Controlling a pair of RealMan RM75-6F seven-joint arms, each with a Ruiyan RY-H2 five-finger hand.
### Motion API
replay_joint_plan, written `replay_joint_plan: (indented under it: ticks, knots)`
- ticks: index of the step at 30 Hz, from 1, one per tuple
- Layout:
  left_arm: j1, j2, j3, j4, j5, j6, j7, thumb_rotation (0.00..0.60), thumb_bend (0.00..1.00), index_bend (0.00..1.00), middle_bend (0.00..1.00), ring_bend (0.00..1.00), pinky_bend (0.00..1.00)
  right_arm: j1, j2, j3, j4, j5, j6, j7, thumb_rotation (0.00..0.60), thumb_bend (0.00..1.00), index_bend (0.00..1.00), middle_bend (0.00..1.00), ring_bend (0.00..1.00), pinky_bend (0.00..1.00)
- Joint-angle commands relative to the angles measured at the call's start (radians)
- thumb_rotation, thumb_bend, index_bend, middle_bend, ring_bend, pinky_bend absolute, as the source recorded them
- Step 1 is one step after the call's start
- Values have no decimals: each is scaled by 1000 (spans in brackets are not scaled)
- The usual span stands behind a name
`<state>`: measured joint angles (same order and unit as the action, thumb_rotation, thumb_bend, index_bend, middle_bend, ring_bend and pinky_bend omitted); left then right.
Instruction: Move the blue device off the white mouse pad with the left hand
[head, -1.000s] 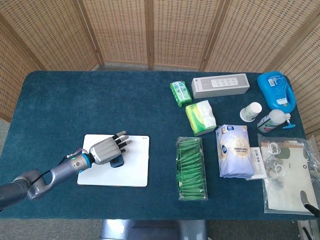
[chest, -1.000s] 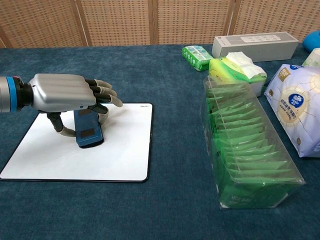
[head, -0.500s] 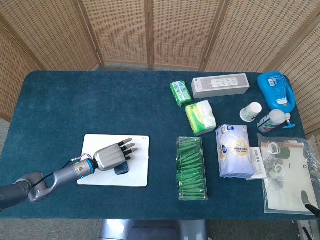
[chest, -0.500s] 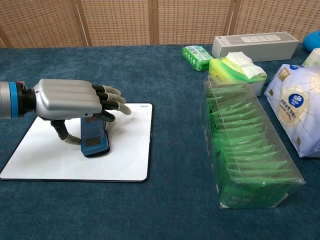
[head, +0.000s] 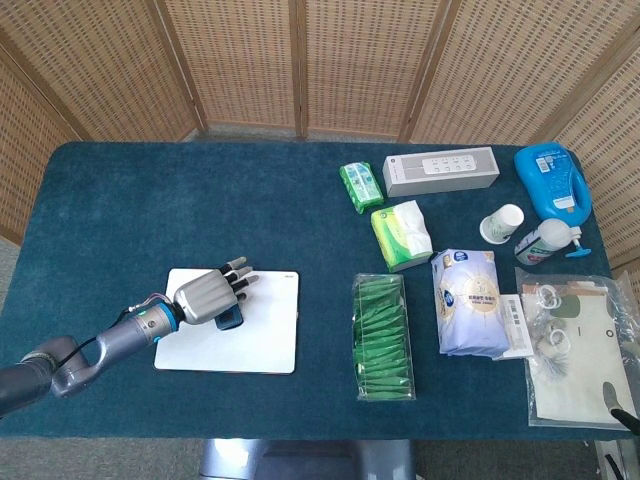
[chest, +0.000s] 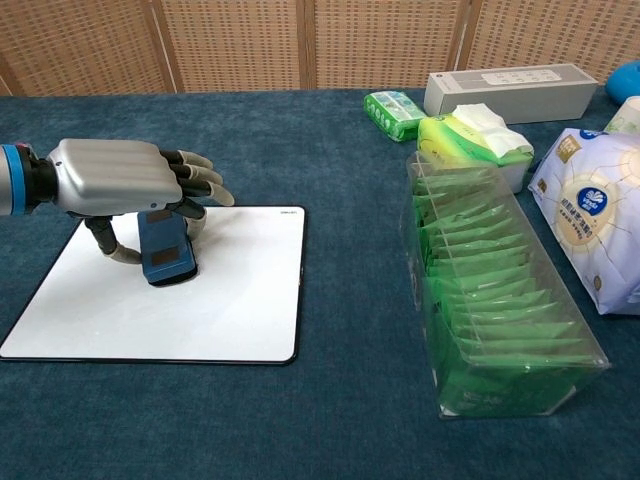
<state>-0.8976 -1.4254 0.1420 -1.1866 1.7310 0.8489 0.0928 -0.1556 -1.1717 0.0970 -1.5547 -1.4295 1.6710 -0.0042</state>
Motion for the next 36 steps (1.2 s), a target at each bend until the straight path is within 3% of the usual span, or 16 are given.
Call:
replay_joint_plan:
  ticks: [1, 16, 25, 36]
  knots:
    - [2, 2, 3, -4, 3, 3, -2, 600, 344, 682, 120, 0, 0, 0, -1, 0, 1, 0, 0, 1, 600, 309, 256, 230, 130, 246]
    - [-11, 4, 42, -108, 91, 50, -20, 600, 343, 682, 122, 0, 0, -5, 1, 0, -2, -1, 8, -1, 600, 309, 255, 231, 131, 246]
    - [-7, 26, 14, -144, 98, 111, -21, 600, 343, 682, 124, 0, 0, -3, 0, 1, -3, -2, 4, -1, 600, 310, 255, 231, 133, 246]
    - [12, 49, 6, -115, 51, 86, -2, 600, 343, 682, 124, 0, 0, 3, -8, 0, 7, 0, -8, 3, 600, 309, 256, 232, 133, 246]
